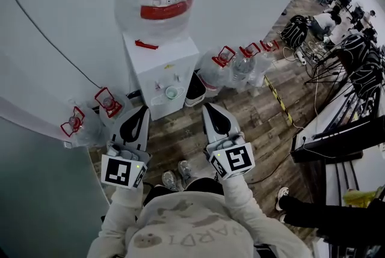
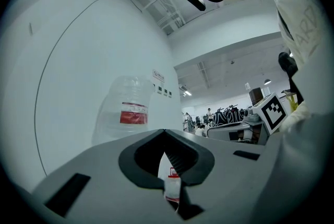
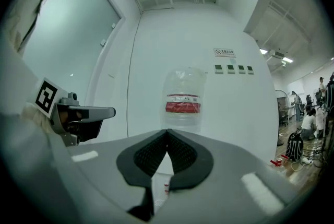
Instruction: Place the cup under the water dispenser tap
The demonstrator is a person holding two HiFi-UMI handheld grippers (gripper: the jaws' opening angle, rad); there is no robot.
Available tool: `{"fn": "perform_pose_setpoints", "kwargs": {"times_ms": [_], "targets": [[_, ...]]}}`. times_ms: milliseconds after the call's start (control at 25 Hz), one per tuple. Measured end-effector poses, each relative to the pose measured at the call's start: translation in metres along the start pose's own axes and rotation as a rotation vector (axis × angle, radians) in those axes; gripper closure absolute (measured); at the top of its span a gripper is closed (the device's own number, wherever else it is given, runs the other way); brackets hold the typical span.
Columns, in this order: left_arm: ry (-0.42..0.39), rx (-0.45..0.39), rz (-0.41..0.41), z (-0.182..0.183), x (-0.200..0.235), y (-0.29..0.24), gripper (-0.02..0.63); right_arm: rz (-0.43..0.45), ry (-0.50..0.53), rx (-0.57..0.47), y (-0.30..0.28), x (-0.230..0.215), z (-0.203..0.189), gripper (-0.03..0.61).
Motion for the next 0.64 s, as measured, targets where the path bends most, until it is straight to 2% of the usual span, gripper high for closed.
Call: {"fn": "perform_pose_setpoints", "kwargs": {"times_ms": [360,640], "targets": [[-0.016,-0.024,0.005,0.009,-0.001,0.005,0.608,0.015,0.008,-0.022,0.005,0.012,0.012,0.569],[0.006,-0.024,0.018,0.009,0.003,0.003,0.609,0.025,0.02,-0.025,0.003,0.015,0.019,0.569]]}}
Point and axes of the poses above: the fingertips, and each gripper's own axes: y backward along the fingers, x to its left, z out of its top, the point moved 2 cm from there along y, backward along the fingers, and after that the axes turned 15 degrees about -y, right-handed, at the moved point
